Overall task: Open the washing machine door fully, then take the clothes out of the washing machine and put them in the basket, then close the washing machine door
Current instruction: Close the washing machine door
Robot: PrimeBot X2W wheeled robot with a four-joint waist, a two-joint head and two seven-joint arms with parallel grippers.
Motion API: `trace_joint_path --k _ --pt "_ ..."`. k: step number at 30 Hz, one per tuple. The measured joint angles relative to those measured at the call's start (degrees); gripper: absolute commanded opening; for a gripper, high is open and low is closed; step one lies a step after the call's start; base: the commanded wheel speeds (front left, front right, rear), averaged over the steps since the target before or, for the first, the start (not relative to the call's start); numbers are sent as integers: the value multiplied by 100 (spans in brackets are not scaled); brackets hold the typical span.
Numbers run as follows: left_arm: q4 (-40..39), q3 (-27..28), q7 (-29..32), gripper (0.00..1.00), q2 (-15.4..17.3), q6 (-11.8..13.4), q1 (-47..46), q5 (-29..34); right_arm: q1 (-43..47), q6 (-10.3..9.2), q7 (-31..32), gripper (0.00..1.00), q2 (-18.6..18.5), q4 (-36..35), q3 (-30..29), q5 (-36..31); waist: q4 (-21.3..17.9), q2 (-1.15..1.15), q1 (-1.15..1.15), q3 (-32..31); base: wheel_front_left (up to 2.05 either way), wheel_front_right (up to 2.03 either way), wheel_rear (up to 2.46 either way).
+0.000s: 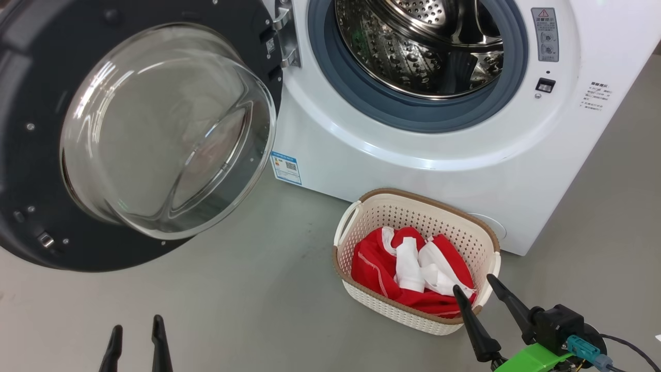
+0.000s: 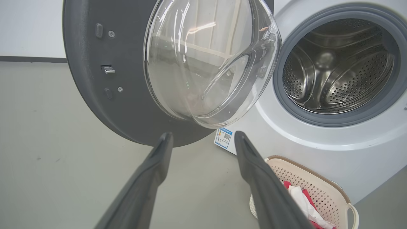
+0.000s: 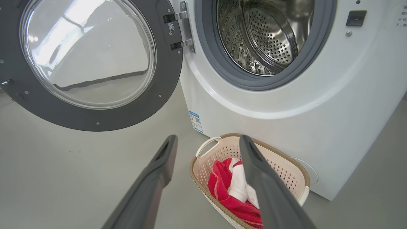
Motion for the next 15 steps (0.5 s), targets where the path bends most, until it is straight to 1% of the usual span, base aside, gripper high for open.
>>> trace_joint_path --k 2,3,4,5,6,9,11,15 --pt "-19 5 0 99 0 0 33 -26 0 0 0 100 0 -1 1 0 -4 0 0 -11 0 0 0" --pt "-21 12 0 87 0 0 46 -51 1 0 0 100 1 -1 1 0 -6 0 0 -13 0 0 0" --pt "-33 22 0 64 0 -1 48 -73 1 0 0 100 3 -1 1 0 -7 0 0 -12 0 0 0" --pt "-60 35 1 29 0 -8 48 -104 1 0 0 100 4 -1 0 0 -8 0 0 -10 0 0 0" --pt "-100 58 1 0 0 -20 47 -136 1 0 0 100 5 -1 0 0 -8 0 0 -7 0 0 0" --pt "-311 218 1 0 0 -89 16 -246 1 0 0 100 8 -2 -5 -1 -8 0 0 16 0 0 0" --pt "-649 472 1 0 -4 -269 -191 -208 1 0 0 100 12 -7 -30 -1 -7 0 0 50 0 0 0" --pt "-1278 988 0 0 -15 -575 -754 258 1 0 0 100 24 -20 -81 -2 4 0 0 106 0 0 0"
